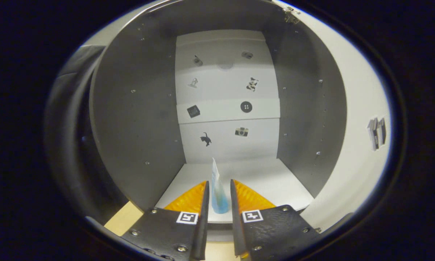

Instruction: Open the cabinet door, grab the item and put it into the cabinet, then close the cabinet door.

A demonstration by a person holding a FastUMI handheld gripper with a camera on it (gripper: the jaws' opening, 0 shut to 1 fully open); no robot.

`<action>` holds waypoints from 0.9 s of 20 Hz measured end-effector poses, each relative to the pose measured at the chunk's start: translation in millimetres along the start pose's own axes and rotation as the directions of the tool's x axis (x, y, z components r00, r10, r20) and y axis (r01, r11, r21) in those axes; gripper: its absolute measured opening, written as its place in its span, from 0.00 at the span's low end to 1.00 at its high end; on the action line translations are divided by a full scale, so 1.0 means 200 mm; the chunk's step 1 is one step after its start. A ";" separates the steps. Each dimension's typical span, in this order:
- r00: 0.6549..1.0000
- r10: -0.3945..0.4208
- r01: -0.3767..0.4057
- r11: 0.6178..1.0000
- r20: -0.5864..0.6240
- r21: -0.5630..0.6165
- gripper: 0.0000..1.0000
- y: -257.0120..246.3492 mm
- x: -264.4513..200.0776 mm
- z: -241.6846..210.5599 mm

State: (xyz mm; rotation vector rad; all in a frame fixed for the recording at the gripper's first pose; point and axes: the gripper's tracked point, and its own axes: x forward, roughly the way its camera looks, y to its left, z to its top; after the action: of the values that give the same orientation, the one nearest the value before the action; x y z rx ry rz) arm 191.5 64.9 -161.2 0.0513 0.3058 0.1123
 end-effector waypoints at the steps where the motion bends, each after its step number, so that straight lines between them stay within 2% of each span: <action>1: 1.000 -0.004 0.004 1.000 0.016 0.001 0.30 -0.01 -0.05 0.02; 11: 0.979 -0.105 0.115 0.992 0.175 -0.047 0.30 -0.14 -0.78 0.24; 18: 0.955 -0.175 0.178 0.984 0.237 0.012 0.32 -0.26 -1.27 0.31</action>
State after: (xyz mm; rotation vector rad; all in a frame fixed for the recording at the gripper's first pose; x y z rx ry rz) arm -24.8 -19.5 -30.9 0.0273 0.0692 -0.0704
